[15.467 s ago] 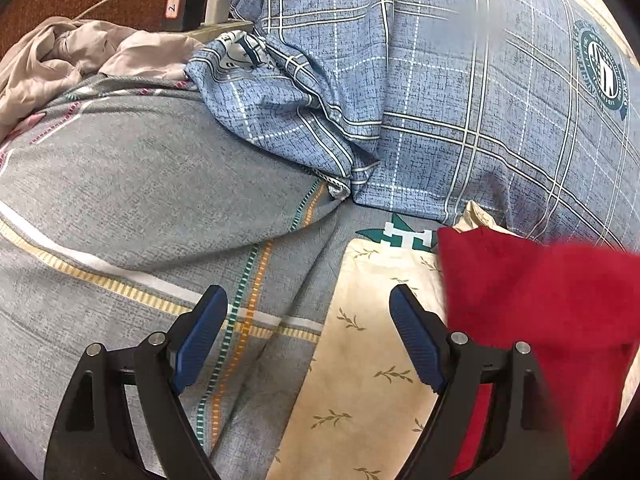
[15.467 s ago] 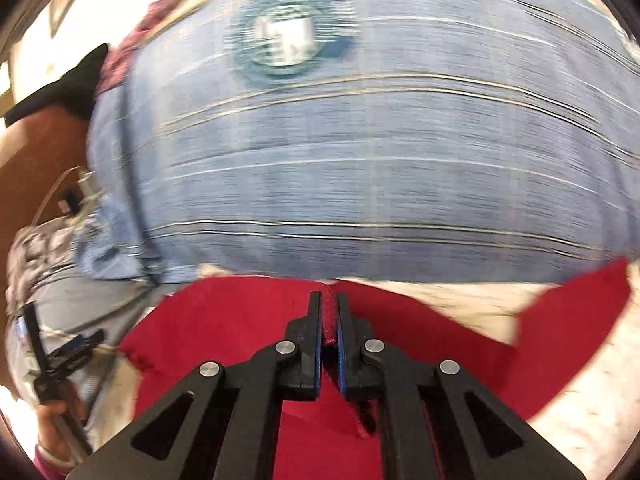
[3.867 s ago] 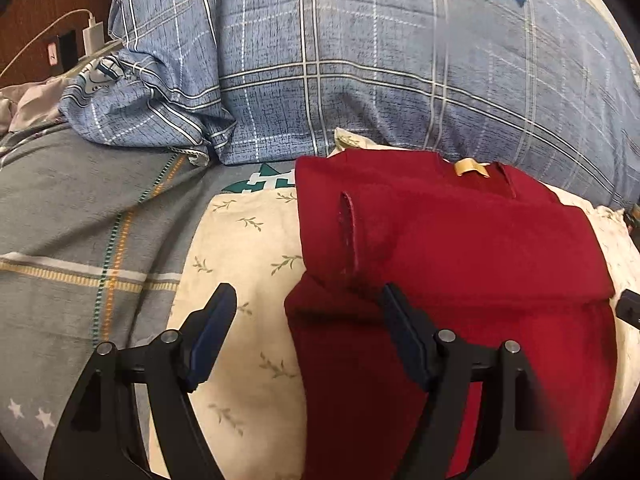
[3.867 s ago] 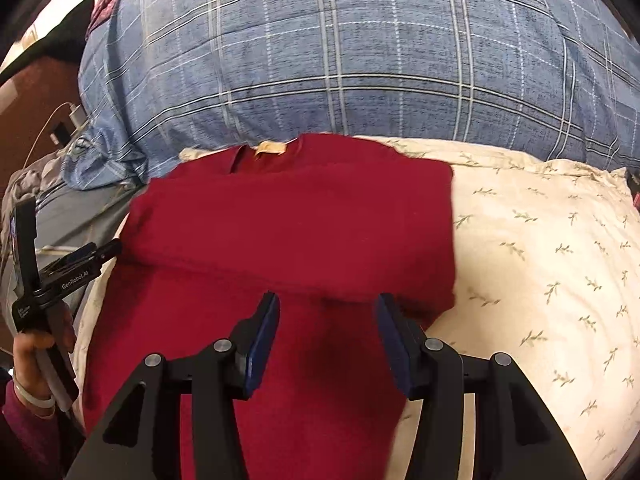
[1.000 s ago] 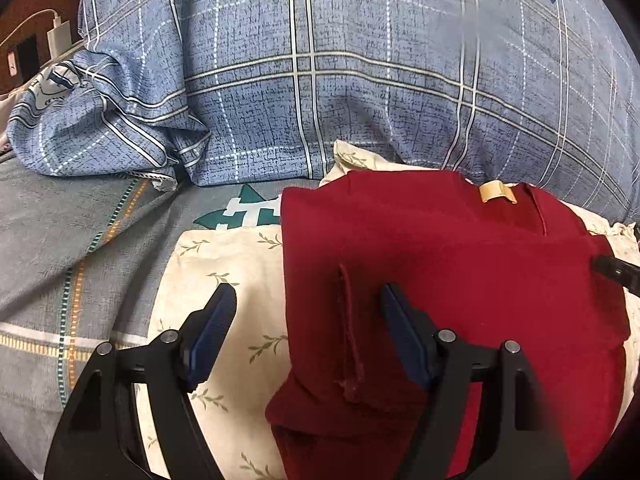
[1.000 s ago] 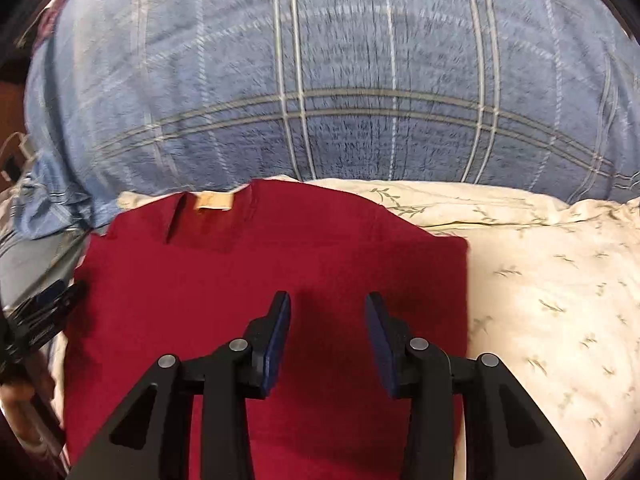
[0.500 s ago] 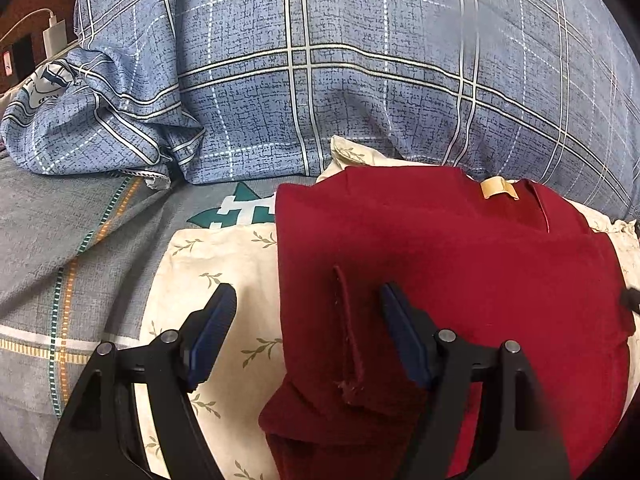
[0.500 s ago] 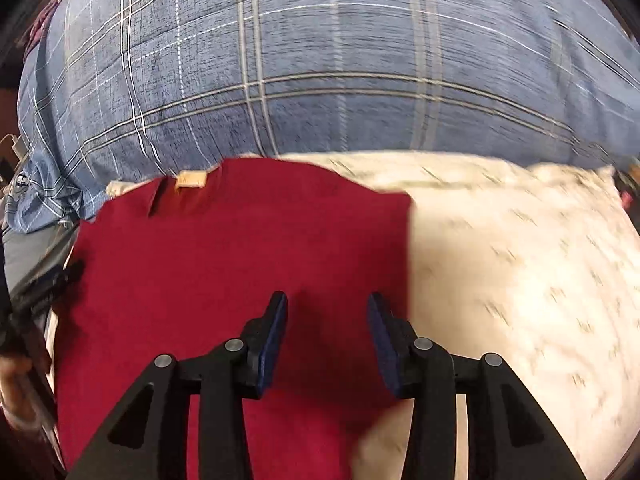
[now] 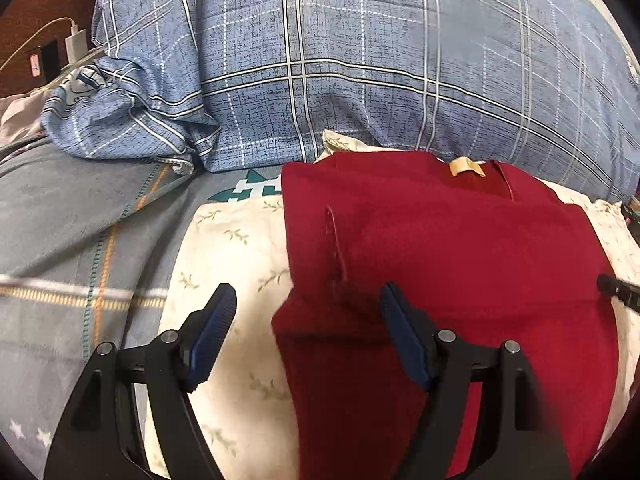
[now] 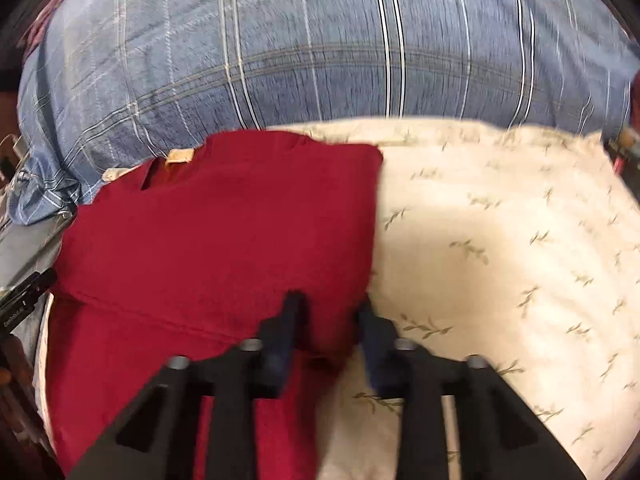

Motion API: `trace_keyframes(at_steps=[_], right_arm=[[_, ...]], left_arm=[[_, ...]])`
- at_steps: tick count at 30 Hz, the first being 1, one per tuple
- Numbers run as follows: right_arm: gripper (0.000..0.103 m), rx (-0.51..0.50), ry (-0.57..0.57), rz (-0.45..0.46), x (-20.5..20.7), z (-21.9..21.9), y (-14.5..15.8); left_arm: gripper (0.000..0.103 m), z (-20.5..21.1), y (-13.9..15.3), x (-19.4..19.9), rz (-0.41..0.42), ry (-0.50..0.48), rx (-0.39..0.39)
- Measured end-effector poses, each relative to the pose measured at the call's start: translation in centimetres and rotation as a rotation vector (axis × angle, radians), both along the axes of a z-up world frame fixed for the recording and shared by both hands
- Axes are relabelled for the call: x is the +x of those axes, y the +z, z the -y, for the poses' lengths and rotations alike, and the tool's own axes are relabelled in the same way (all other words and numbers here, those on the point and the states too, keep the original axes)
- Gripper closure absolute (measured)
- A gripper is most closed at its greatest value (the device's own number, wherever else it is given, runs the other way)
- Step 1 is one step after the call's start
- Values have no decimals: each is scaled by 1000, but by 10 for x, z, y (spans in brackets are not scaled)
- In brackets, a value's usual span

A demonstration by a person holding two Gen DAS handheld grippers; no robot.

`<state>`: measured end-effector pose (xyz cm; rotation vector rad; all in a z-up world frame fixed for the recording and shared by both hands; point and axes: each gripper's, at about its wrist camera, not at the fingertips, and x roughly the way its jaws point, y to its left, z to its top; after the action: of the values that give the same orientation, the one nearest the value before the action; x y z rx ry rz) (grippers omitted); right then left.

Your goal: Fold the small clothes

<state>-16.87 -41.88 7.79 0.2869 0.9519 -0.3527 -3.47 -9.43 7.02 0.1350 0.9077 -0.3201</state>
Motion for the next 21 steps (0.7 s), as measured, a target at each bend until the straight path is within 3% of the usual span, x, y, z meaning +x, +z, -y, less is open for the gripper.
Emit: trace_keyframes(at_steps=[6, 12, 16, 21], right_arm=[[83, -13, -33, -6, -4, 5, -4], [78, 10, -24, 6, -25, -6, 23], [57, 78, 72, -15, -53, -18, 39], [51, 113, 142, -57, -94, -34, 41]], left_arm=[[29, -8, 0, -20, -4, -9, 6], [29, -20, 1, -38, -22, -22, -3], [29, -30, 4, -56, -38, -43, -29], [29, -46, 4, -82, -61, -63, -37]])
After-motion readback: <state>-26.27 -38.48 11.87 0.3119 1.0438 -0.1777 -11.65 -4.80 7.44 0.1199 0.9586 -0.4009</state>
